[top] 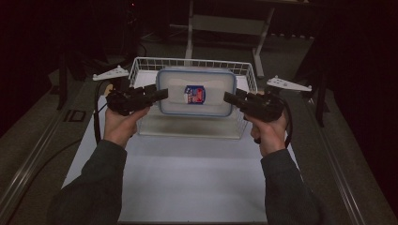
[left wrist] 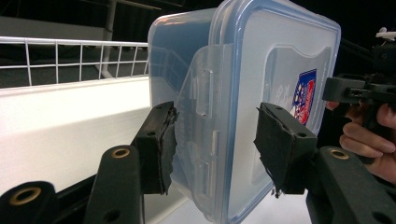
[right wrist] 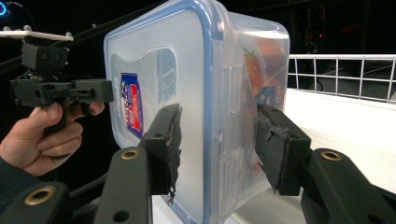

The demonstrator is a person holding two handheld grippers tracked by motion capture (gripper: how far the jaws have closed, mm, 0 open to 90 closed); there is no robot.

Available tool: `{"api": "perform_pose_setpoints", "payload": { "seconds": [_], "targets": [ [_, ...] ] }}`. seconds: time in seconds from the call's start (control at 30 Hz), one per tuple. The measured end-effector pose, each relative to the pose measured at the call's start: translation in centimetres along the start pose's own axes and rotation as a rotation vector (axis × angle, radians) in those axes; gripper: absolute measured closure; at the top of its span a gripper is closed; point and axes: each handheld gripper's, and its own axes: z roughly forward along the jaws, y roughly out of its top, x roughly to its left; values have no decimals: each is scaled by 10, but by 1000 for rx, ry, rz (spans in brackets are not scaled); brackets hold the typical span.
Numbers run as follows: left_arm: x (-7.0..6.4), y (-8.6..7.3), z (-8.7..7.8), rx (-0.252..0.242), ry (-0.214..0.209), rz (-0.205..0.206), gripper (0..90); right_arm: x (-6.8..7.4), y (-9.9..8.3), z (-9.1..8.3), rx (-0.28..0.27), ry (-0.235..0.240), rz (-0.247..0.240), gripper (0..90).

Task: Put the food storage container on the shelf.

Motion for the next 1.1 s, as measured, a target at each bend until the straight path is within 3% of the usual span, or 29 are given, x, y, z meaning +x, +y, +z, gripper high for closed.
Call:
{"api": "perform_pose_setpoints", "payload": {
  "seconds": [0.33,0.5,0.83,1.1],
  "targets": [
    [11,5,8,-3,-2,-22,485,-9,5,8,-11,-3,21,519],
    [17,6,14,3,-3,-52,485,-14,6,12,-10,-6,29,519],
    [32,11,26,24,10,-98,485,-31,7,26,-11,-12,96,520],
    [44,11,34,43,40,-129,485,-43,3,42,21,-24,144,516]
  ]
}}
